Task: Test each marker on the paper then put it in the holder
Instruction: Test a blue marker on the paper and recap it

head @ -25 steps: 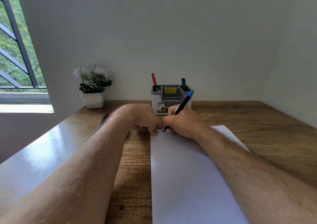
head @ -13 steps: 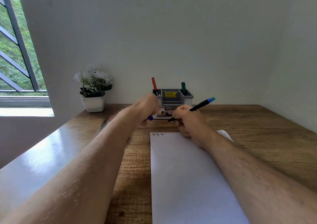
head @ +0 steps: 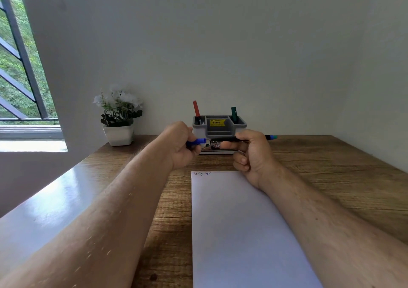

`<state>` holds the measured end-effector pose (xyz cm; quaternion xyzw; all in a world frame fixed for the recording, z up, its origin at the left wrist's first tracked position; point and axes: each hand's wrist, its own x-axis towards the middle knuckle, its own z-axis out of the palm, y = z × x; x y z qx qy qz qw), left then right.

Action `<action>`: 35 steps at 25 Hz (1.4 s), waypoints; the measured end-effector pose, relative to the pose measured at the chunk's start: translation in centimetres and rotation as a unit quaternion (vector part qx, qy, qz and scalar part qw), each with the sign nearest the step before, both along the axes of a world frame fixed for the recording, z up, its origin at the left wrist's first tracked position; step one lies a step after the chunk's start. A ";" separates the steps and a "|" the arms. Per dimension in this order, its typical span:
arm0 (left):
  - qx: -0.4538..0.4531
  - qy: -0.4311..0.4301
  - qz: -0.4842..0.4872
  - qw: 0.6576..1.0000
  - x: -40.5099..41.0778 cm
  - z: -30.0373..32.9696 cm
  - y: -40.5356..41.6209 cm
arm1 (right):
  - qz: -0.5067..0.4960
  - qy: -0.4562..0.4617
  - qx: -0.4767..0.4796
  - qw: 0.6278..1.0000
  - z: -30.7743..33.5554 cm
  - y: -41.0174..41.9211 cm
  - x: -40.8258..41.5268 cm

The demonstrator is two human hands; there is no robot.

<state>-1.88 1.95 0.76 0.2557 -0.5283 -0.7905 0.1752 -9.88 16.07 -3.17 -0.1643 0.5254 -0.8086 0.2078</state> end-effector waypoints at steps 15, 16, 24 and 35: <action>-0.005 0.025 0.019 0.999 -0.3 -0.3 0.6 | -0.006 0.014 0.019 1.000 -0.3 -0.3 -0.4; -0.009 0.024 0.025 0.999 -0.3 -0.3 0.4 | -0.004 0.014 0.015 1.000 -0.3 -0.3 -0.4; -0.010 0.029 0.046 0.998 -0.6 -1.3 0.0 | -0.008 0.015 0.029 0.999 -0.1 -0.4 -0.1; 0.025 0.058 0.107 0.992 -0.7 -1.6 1.2 | -0.034 0.051 0.070 0.996 -0.3 -0.8 0.4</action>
